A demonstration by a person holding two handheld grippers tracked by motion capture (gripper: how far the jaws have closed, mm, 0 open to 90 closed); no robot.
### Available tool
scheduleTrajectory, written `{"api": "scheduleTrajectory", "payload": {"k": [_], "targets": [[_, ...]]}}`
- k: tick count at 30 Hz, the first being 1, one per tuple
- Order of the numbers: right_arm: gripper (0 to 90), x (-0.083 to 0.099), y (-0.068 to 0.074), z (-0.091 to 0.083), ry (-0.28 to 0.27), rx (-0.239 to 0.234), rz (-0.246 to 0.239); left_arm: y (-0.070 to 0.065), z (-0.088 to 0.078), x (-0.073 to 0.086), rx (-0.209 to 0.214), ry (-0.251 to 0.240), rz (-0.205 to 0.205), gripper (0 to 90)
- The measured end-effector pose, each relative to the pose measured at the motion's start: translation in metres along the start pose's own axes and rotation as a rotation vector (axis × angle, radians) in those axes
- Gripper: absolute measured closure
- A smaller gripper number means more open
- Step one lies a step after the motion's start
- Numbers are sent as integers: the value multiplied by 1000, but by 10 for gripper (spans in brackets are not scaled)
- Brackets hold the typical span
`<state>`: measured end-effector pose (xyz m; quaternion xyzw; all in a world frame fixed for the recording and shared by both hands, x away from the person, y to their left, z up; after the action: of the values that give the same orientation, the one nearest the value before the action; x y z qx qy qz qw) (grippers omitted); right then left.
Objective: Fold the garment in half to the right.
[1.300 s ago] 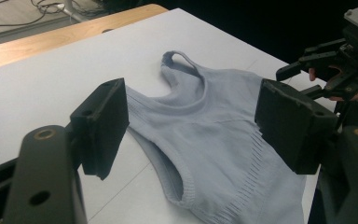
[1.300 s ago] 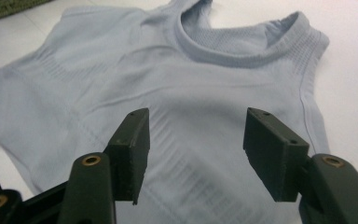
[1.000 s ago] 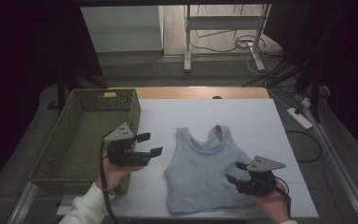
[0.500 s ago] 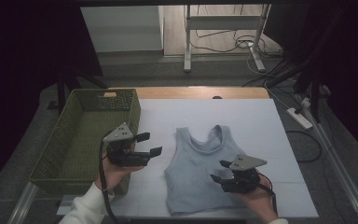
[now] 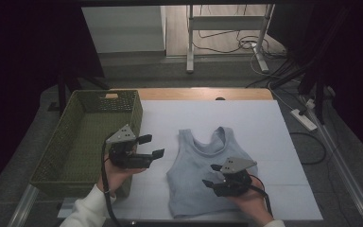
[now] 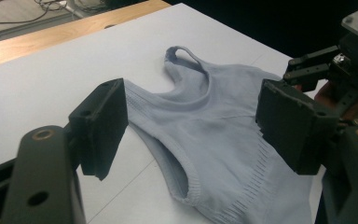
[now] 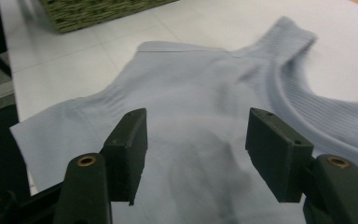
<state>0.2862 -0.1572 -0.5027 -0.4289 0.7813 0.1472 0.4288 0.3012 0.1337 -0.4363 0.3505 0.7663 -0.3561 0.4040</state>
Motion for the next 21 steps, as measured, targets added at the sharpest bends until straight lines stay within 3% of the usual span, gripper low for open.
{"api": "scheduleTrajectory", "payload": {"k": [10, 21], "targets": [[385, -11, 28, 9, -3, -73, -45, -3, 6, 1, 14, 13, 2, 255], [384, -19, 59, 32, 21, -164, -91, -5, 8, 1, 17, 17, -4, 255]]}}
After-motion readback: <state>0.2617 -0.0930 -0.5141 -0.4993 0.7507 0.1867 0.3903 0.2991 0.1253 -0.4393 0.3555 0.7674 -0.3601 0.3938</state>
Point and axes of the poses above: each handheld gripper's, and its own axes: z roughly forward along the jaws, x roughly out of its underside, y roughly to its left, the point moved 4 cm from there along z, roughly forward along the jaws, and after that the axes turned 10 degrees about x, right-handed, at the moved point
